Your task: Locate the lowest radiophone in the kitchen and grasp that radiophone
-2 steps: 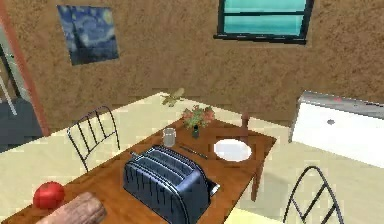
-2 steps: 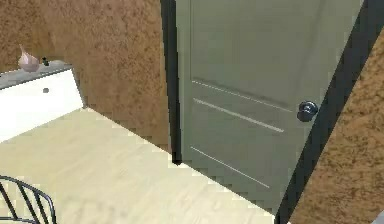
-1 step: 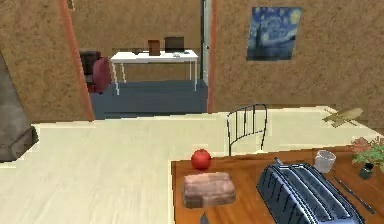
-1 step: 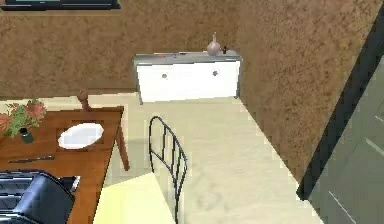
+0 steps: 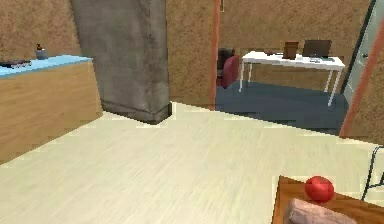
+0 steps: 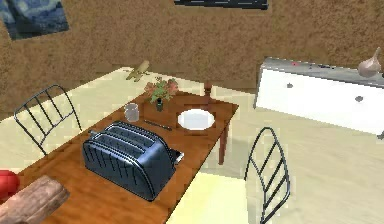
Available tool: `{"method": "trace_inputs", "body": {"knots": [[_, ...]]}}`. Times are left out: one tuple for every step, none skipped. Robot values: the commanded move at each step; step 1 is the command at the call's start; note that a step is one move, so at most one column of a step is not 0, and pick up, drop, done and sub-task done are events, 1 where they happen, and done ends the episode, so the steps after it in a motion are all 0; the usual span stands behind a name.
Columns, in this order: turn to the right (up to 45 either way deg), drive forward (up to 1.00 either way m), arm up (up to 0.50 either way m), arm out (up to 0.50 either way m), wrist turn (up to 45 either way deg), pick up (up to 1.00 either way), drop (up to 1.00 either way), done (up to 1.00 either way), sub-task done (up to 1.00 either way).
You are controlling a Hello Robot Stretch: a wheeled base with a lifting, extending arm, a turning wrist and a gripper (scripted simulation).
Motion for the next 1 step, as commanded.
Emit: {"method": "trace_inputs", "body": {"knots": [[-6.0,0.0,0.0,0.0,0.0,0.0,0.0,0.0,0.0]]}}
